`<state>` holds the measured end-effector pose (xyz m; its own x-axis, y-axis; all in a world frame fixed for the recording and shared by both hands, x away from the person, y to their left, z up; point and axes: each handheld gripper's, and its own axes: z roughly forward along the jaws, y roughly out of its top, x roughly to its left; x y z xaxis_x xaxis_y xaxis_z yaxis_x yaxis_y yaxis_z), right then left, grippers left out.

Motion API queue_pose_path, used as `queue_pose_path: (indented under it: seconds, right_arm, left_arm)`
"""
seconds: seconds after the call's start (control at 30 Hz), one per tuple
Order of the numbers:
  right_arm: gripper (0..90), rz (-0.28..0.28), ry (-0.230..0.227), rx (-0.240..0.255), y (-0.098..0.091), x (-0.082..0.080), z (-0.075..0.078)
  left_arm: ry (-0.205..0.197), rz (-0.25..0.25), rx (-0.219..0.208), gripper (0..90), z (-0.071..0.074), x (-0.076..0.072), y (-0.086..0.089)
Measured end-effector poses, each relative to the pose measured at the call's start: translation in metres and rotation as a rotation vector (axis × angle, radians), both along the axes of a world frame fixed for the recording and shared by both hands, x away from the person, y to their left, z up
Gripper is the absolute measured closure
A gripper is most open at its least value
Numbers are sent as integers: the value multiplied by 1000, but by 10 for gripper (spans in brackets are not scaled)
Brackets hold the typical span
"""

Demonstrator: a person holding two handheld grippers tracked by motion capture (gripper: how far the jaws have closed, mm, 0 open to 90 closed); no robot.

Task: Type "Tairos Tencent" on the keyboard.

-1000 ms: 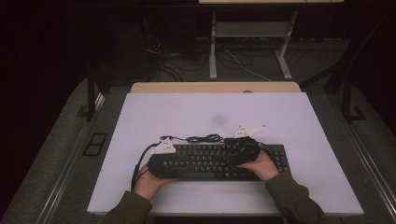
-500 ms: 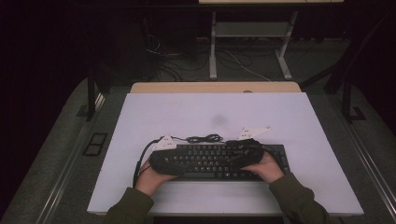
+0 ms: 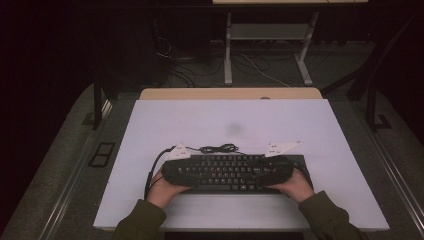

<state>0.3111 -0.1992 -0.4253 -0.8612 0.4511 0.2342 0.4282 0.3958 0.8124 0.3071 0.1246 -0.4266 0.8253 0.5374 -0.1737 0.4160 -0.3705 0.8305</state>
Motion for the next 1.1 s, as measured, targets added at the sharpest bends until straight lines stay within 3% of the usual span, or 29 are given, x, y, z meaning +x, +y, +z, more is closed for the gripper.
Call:
queue_pose_path:
  seconds: [0.17, 0.5, 1.1]
  right_arm:
    - [592, 14, 4, -2, -5, -3, 0]
    - [886, 48, 28, -66, -5, -3, -4]
    - [896, 86, 29, -175, -1, -3, -11]
  left_arm:
    - [2, -8, 7, 270, -1, 0, 0]
    - [3, -5, 6, 270, -1, 0, 0]
    - [-1, 5, 0, 271, -1, 1, -2]
